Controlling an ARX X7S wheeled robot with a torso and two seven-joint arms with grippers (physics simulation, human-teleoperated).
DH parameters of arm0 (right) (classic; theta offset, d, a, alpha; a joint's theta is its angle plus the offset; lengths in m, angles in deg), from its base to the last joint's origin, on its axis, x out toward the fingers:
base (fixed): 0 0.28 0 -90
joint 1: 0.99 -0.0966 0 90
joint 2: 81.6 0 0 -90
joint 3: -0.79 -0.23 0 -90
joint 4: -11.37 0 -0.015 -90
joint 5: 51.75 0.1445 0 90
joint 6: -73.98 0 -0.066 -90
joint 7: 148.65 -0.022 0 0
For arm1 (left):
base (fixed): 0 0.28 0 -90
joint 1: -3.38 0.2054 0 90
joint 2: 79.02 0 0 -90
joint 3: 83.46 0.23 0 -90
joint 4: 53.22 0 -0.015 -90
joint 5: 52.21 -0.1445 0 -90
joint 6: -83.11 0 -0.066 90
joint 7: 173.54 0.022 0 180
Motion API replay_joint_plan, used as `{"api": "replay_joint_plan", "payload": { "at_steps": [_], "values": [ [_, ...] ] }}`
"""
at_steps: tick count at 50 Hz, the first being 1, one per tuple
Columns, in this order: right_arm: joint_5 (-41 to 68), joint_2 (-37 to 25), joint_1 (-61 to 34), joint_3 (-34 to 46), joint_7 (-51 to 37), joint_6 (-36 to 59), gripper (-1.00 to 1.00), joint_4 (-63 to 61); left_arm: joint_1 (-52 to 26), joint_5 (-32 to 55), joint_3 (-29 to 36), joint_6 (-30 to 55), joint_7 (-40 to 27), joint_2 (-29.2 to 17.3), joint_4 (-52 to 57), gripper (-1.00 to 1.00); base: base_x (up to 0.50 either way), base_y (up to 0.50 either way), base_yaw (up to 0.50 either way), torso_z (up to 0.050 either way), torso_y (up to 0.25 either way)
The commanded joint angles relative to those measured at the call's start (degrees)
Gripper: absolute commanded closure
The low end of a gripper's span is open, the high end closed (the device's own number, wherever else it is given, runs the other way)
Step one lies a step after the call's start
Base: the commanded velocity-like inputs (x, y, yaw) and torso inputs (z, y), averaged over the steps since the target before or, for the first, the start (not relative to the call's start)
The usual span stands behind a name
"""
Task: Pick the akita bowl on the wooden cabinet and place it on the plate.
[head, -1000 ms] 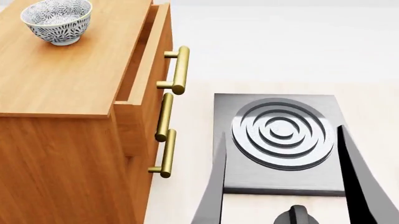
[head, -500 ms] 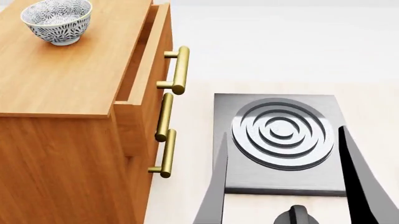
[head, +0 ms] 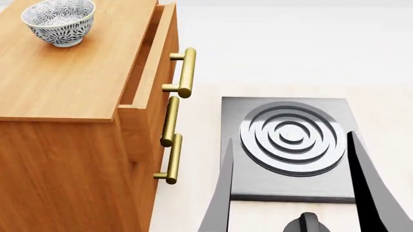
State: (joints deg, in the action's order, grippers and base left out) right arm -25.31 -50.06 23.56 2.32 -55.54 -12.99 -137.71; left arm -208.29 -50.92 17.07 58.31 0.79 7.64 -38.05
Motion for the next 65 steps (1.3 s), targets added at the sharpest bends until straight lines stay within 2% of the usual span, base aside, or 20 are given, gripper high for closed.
{"api": "replay_joint_plan", "payload": {
  "at_steps": [1,19,21,41,47,49,51,52,65],
  "values": [
    [-0.1,0.2,0.5,-0.3,0.4,-0.1,-1.0,0.3,-0.2,-1.3,-0.2,-0.4,1.4,-0.2,-0.1,-1.0,0.0,0.0,0.0,0.0,0.0],
    [0.1,0.1,1.0,-1.2,0.7,0.3,-1.0,0.1,0.7,-1.1,0.2,0.1,1.9,-0.3,-0.1,-1.0,0.0,0.0,0.0,0.0,-0.236],
    [0.0,0.0,0.9,-1.2,0.6,0.4,-1.0,-0.1,0.9,-1.4,1.2,1.1,3.7,0.0,-0.1,-1.0,0.0,0.0,0.0,0.0,-0.15],
    [-0.1,0.2,0.9,-1.1,0.6,0.3,-1.0,-0.1,2.4,-1.1,1.8,3.9,5.3,0.0,-0.1,-1.0,0.0,0.0,0.0,0.0,0.0],
    [-0.2,-0.1,1.1,-1.2,0.6,-0.1,-1.0,0.0,5.0,-0.1,-4.3,7.3,1.0,-1.4,-0.1,-1.0,0.0,0.0,0.0,0.0,0.0],
    [-0.2,-0.1,1.1,-1.3,0.7,0.0,-1.0,0.1,5.6,-1.5,-0.9,8.1,3.9,-0.8,-0.1,-1.0,0.0,0.0,0.0,0.0,0.0],
    [-0.2,-0.1,1.2,-1.3,0.7,-0.1,-1.0,0.1,6.1,-1.3,-1.9,8.0,1.9,-1.2,-0.1,-1.0,0.0,0.0,0.0,0.0,0.0],
    [-0.3,-0.2,1.3,-1.4,0.7,-0.1,-1.0,0.1,6.5,-2.4,1.0,8.3,3.5,-0.7,-0.1,-1.0,0.0,0.0,0.0,0.0,0.0],
    [-0.4,-0.2,1.5,-1.6,0.7,0.2,-1.0,-0.1,7.0,-1.3,1.3,6.6,2.9,-1.0,-0.1,-1.0,0.0,0.0,0.0,0.0,-0.003]
  ]
}}
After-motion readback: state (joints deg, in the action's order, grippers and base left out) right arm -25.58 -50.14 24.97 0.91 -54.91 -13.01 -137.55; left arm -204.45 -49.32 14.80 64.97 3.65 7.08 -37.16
